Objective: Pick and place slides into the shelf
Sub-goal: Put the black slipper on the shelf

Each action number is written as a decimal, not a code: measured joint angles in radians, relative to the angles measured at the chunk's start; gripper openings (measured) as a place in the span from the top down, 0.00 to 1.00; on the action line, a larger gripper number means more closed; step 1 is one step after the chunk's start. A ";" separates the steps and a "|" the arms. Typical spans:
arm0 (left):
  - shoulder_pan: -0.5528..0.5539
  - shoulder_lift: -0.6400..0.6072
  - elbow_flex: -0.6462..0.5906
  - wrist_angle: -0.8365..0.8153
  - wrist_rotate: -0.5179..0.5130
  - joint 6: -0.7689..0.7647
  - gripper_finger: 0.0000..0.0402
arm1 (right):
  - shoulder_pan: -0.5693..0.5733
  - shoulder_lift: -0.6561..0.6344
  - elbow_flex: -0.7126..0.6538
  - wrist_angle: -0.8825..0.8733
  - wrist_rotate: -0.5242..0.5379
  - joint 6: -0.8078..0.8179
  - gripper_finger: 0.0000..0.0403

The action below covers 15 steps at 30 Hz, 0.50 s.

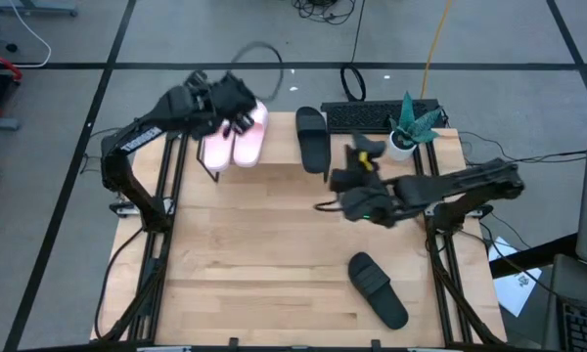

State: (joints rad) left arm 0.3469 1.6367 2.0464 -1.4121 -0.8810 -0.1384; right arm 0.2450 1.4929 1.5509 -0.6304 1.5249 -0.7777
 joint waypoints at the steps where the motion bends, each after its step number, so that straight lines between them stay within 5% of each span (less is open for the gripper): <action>1: -0.041 0.000 0.000 -0.021 0.000 -0.030 0.79 | 0.017 -0.026 0.000 -0.024 0.016 0.003 0.30; 8: -0.385 0.000 0.000 -0.010 -0.007 -0.182 0.79 | 0.121 -0.211 0.000 -0.045 0.047 0.007 0.30; 15: -0.697 0.055 0.000 0.328 0.012 -0.207 0.79 | 0.168 -0.332 0.000 0.064 0.047 0.007 0.30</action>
State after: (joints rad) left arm -0.3505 1.6917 2.0468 -1.0845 -0.8692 -0.3453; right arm 0.4131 1.1605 1.5509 -0.5668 1.5719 -0.7712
